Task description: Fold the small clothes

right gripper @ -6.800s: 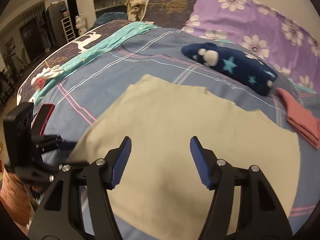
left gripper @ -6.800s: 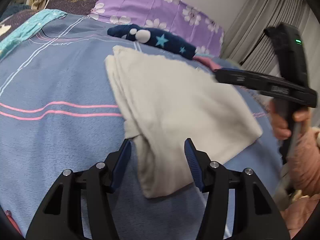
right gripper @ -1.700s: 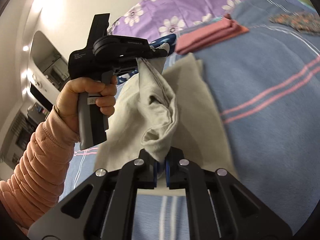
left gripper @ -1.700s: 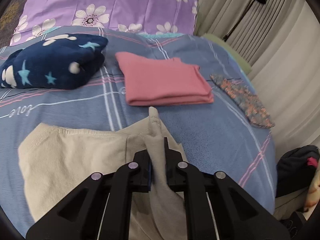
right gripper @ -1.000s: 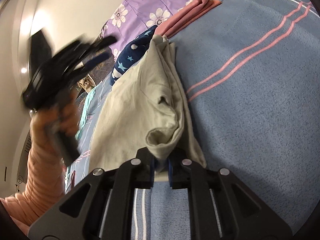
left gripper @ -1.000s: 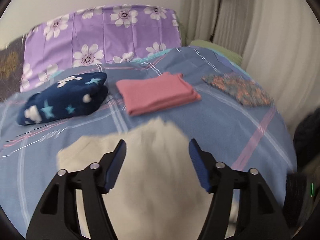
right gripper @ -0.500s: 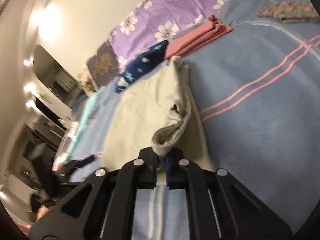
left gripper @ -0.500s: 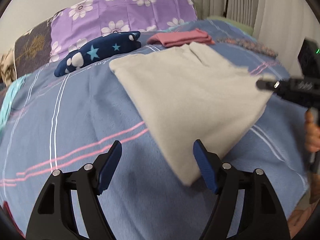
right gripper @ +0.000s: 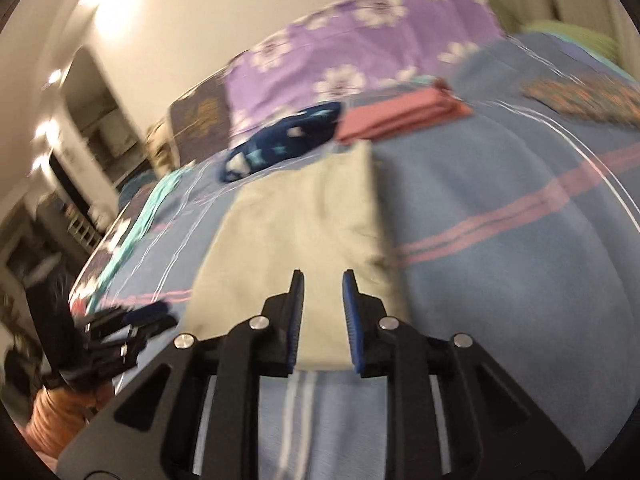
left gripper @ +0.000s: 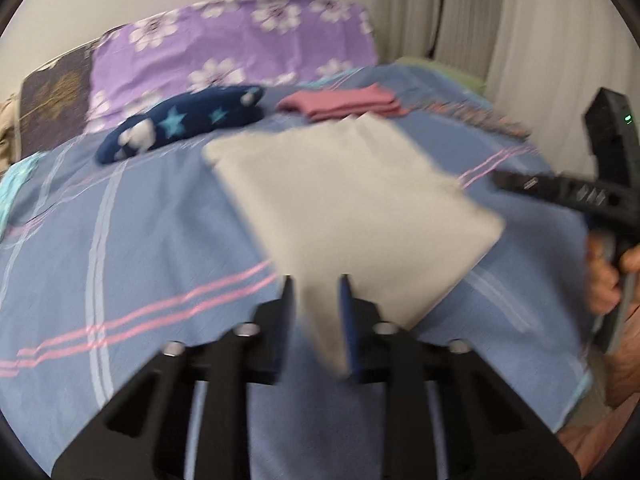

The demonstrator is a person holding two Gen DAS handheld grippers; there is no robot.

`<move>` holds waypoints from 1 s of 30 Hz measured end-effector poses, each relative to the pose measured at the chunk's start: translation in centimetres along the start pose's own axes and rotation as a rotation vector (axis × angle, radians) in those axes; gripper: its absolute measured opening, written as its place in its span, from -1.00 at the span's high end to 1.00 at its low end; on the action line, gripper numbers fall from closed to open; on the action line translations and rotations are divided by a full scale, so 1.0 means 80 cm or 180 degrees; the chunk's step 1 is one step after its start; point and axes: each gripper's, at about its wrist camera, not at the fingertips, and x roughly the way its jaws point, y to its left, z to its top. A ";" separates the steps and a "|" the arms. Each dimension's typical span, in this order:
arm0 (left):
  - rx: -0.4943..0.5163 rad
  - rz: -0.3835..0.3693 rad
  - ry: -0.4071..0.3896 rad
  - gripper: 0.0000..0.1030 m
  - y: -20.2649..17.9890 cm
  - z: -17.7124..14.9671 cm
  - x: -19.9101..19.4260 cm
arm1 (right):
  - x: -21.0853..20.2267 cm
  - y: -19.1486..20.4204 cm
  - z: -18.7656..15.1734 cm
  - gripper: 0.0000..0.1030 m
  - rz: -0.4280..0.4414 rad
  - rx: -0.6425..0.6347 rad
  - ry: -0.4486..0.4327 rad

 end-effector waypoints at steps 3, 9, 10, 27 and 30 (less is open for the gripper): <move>0.0037 -0.0074 0.0144 0.65 -0.011 0.003 0.034 | 0.026 -0.003 -0.005 0.59 -0.0219 0.0008 0.0195; 0.0043 -0.0100 0.0294 0.61 -0.011 -0.011 0.055 | 0.040 -0.050 -0.020 0.92 -0.0505 0.0273 0.0474; 0.0035 -0.0108 0.0304 0.61 -0.010 -0.011 0.056 | 0.040 -0.046 -0.019 0.92 -0.0555 0.0204 0.0493; 0.0247 0.0287 0.0234 0.58 0.003 0.040 0.109 | 0.181 -0.038 0.096 0.89 -0.0651 -0.0310 0.0831; 0.0404 0.0443 0.0239 0.57 -0.008 0.039 0.109 | 0.173 -0.050 0.089 0.90 -0.0462 -0.0185 0.0638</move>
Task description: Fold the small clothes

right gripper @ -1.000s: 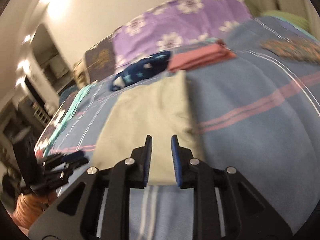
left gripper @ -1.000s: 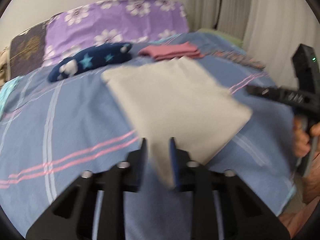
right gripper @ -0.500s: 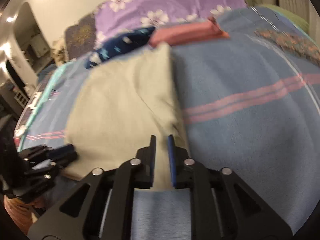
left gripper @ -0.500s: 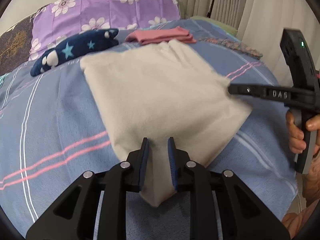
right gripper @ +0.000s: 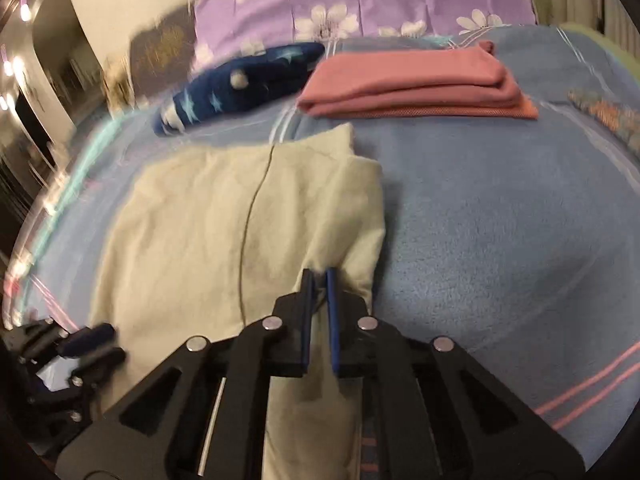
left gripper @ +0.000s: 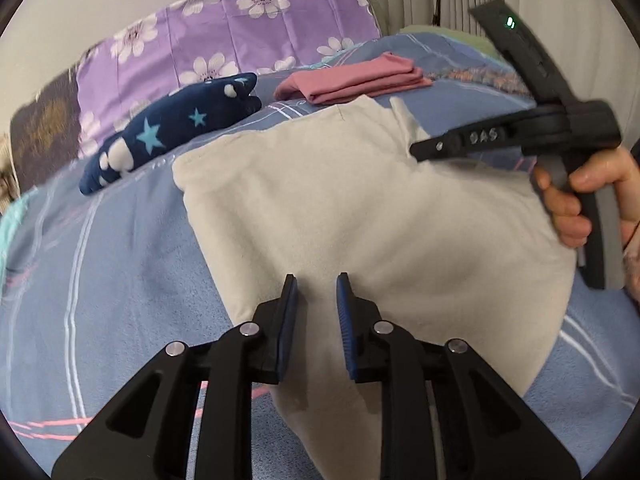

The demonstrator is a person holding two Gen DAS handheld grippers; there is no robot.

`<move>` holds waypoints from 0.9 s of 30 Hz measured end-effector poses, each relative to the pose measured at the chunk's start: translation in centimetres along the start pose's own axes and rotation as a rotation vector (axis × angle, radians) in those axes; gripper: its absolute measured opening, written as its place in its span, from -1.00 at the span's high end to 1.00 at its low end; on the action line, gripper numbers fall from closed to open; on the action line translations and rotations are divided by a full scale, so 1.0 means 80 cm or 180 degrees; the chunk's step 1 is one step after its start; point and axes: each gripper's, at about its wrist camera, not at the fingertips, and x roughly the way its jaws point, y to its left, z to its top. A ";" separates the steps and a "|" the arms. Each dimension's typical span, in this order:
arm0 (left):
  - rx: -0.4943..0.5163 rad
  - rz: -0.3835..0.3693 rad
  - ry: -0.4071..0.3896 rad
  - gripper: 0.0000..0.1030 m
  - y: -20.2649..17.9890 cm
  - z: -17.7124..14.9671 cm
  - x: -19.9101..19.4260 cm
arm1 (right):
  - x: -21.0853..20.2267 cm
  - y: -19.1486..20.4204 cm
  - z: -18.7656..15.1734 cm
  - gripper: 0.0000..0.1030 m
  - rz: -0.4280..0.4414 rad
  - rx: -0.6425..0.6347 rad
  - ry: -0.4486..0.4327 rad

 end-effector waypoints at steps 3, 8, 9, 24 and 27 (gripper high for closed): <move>-0.0033 -0.0039 -0.0002 0.57 0.006 0.000 0.000 | -0.005 0.019 -0.005 0.89 -0.0228 -0.0240 -0.0077; -0.0243 -0.0248 -0.0063 0.39 0.023 0.000 -0.014 | -0.045 0.027 -0.011 0.42 -0.0322 -0.0243 -0.0190; -0.0298 -0.0251 -0.0115 0.18 0.029 0.001 -0.021 | -0.056 0.030 -0.012 0.39 -0.0397 -0.0279 -0.0237; -0.0474 -0.0300 -0.0001 -0.34 0.051 0.001 -0.011 | -0.082 0.036 -0.027 0.04 -0.0543 -0.0424 -0.0236; -0.0546 -0.0334 0.0096 -0.41 0.056 -0.002 -0.001 | -0.079 0.026 -0.032 -0.06 -0.0537 -0.0349 -0.0181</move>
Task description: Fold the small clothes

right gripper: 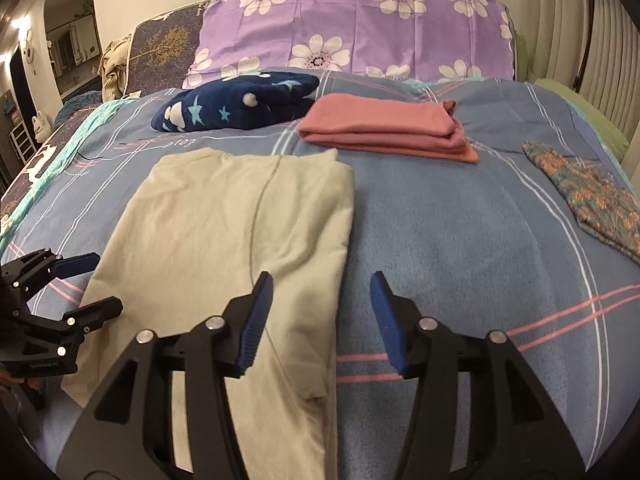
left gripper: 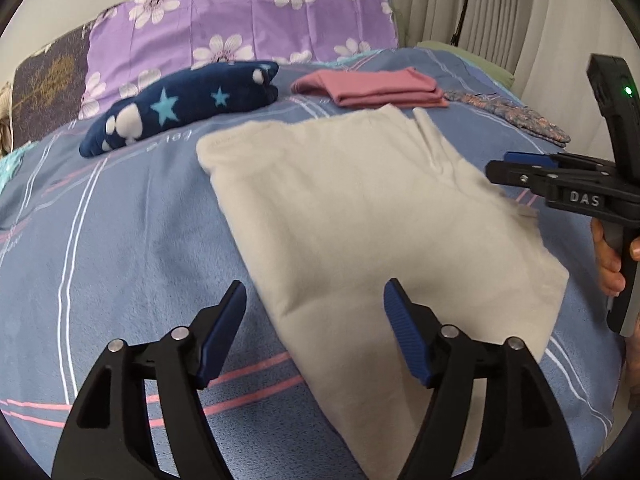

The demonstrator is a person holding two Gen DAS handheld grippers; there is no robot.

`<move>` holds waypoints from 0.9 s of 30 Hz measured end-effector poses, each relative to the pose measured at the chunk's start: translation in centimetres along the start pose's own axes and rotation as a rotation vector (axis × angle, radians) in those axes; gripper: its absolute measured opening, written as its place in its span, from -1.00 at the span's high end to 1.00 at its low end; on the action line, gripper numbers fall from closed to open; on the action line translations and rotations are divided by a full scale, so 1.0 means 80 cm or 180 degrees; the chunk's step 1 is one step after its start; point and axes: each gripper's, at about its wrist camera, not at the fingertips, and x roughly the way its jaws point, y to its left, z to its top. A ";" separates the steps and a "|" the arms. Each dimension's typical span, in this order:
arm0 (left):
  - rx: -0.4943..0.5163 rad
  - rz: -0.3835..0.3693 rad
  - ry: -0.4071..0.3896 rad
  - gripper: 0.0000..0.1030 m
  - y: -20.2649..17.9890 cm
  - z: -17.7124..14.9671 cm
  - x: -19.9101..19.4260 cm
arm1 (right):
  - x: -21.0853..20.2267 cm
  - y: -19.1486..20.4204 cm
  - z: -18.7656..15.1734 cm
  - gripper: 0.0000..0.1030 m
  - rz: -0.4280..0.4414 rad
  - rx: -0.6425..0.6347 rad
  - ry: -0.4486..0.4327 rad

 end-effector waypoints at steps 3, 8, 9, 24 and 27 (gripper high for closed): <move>-0.0182 -0.0132 0.0050 -0.48 0.012 -0.001 0.006 | 0.008 -0.013 -0.008 -0.10 0.0049 0.0115 0.0112; -0.0411 -0.0333 0.0100 -0.54 0.027 -0.003 0.015 | 0.018 -0.023 -0.018 -0.16 0.0218 0.0255 0.0230; -0.0406 -0.0347 0.0105 -0.56 0.027 -0.002 0.017 | 0.019 -0.024 -0.019 -0.16 0.0266 0.0274 0.0246; -0.0497 -0.0803 0.0139 -0.59 0.032 0.017 0.032 | 0.051 -0.038 -0.009 -0.27 0.1329 0.0572 0.0623; -0.0591 -0.0924 0.0145 -0.47 0.038 0.020 0.039 | 0.063 -0.037 -0.001 -0.31 0.1440 0.0489 0.0705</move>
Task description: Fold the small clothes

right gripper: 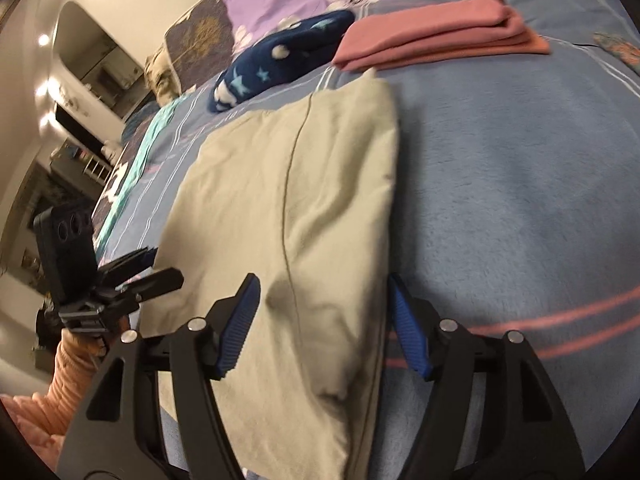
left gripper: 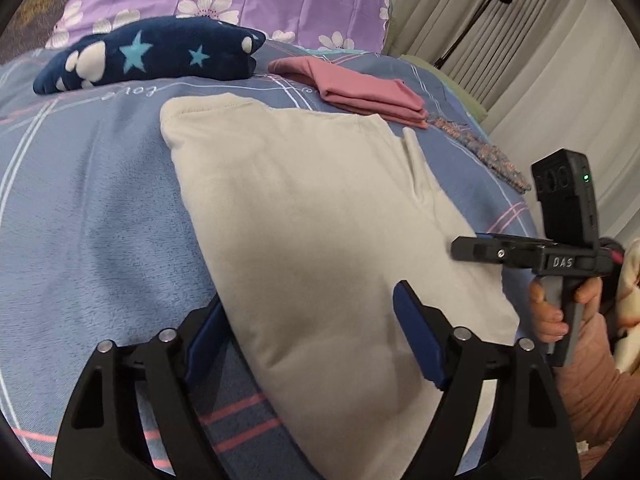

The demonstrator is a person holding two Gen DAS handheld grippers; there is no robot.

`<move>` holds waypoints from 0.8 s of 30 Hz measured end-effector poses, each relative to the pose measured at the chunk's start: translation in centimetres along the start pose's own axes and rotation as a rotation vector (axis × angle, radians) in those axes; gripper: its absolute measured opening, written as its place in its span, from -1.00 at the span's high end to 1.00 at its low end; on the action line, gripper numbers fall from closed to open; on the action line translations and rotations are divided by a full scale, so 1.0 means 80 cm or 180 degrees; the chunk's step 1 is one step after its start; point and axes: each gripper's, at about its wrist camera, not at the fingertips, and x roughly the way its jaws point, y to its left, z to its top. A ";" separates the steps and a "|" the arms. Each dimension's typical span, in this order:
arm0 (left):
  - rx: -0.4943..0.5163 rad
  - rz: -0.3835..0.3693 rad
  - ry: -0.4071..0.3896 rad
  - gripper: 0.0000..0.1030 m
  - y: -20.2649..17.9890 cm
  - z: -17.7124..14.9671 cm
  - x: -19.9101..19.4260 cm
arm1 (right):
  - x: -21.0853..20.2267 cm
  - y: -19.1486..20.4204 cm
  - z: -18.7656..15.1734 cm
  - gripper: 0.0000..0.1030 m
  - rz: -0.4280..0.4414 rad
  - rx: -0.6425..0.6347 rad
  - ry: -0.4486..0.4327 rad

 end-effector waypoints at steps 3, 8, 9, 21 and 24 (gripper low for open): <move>-0.0049 -0.0035 0.0009 -0.36 0.005 0.007 0.004 | 0.009 -0.007 0.014 -0.31 0.0154 0.0051 0.0060; 0.0040 0.0033 0.0053 -0.34 0.001 0.019 0.016 | 0.027 -0.024 0.041 -0.01 0.0285 0.0193 0.0175; 0.0057 0.0042 0.0057 -0.34 0.000 0.021 0.019 | 0.029 -0.027 0.044 0.04 0.0311 0.0230 0.0187; -0.0015 -0.0143 0.0021 -0.40 0.012 0.039 0.035 | 0.049 -0.047 0.068 0.15 0.0751 0.0403 0.0289; 0.0011 -0.0146 0.0035 -0.40 0.012 0.042 0.036 | 0.055 -0.032 0.076 -0.02 0.0653 0.0247 0.0297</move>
